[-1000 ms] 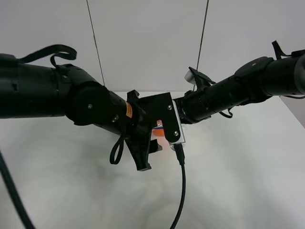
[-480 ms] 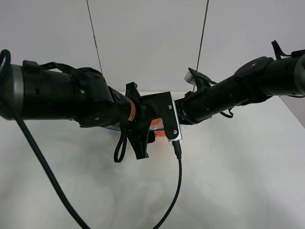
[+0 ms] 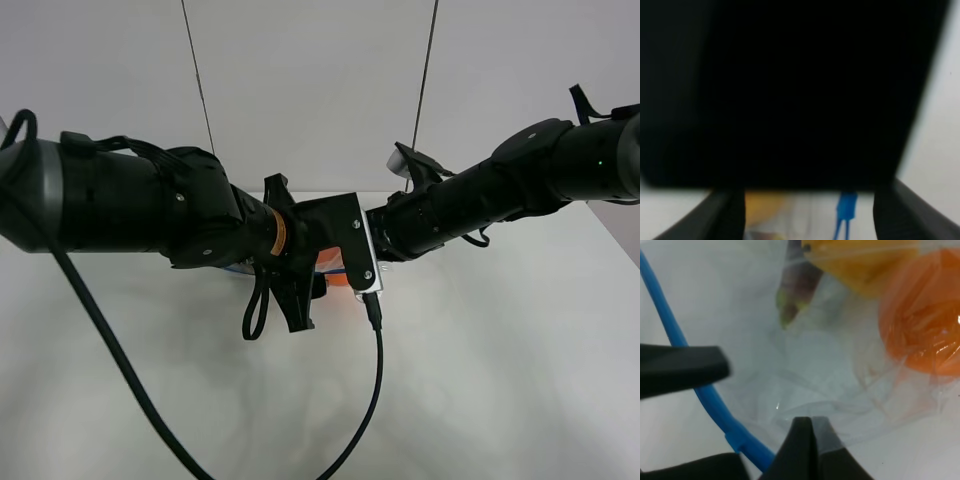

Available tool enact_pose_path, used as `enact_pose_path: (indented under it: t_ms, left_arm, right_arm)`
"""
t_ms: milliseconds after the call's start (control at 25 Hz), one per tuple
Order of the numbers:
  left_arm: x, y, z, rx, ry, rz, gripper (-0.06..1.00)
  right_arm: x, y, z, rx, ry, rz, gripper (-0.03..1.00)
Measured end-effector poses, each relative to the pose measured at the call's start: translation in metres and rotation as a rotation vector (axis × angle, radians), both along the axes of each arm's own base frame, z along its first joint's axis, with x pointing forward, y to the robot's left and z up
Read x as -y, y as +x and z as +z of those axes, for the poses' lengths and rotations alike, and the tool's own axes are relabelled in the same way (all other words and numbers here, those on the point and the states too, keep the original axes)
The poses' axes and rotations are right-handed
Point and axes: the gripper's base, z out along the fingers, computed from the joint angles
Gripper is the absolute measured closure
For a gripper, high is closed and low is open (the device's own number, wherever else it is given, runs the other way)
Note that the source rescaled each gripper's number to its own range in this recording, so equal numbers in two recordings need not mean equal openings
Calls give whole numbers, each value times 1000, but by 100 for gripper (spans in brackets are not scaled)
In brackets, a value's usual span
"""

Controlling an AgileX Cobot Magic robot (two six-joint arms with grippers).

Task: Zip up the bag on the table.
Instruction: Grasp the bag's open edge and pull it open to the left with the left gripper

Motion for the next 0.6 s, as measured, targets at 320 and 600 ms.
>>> enact_pose_path:
  t_ms: [320, 600]
  left_arm:
    - [7, 5, -15, -25, -23, 9, 11]
    - [7, 5, -14, -31, -38, 22, 22]
  right_arm:
    - [2, 2, -2, 21, -28, -6, 97]
    - [2, 2, -2, 17, -23, -13, 97]
